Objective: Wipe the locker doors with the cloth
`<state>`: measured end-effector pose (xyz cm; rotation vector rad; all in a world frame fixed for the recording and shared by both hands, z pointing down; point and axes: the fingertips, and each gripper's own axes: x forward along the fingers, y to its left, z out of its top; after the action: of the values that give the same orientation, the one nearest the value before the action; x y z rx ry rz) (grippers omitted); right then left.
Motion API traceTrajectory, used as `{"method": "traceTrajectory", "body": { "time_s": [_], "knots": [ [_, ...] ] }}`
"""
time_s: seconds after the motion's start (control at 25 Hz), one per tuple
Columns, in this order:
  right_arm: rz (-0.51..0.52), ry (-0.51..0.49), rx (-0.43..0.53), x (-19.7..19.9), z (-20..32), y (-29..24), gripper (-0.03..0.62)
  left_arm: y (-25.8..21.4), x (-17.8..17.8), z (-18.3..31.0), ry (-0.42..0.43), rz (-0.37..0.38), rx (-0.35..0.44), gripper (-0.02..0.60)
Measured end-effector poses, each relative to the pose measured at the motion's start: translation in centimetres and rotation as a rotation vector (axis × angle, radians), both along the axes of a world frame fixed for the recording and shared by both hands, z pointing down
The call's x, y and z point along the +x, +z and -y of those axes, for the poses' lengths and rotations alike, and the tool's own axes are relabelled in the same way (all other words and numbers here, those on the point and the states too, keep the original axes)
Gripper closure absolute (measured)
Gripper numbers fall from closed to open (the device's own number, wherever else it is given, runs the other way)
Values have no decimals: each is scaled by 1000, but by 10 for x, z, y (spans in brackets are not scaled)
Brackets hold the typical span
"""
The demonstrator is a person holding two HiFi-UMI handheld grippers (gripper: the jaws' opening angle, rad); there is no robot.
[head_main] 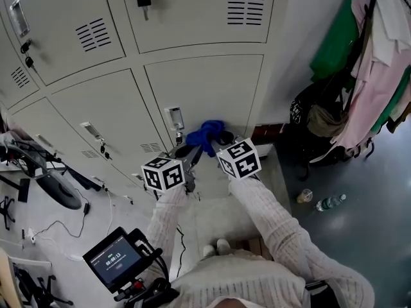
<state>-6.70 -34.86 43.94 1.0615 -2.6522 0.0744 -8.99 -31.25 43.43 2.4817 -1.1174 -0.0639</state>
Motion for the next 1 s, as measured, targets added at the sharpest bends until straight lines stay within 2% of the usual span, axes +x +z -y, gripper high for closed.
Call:
{"method": "traceTrajectory", "body": {
  "time_s": [0.16,0.56,0.8,1.0],
  "knots": [
    [-20,2,-72,-1,0,28,542,25,2,-7,17,-4,-57,575],
    [-69,11,-173,-7,1,78,542,70,-4,-2,20,20,-160,575],
    [-86,17,-216,-8,1,93,542,84,-4,-1,-4,6,-190,575],
    [-109,11,-239,-5,-1,96,540,86,0,-3,22,-1,-215,575]
  ]
}}
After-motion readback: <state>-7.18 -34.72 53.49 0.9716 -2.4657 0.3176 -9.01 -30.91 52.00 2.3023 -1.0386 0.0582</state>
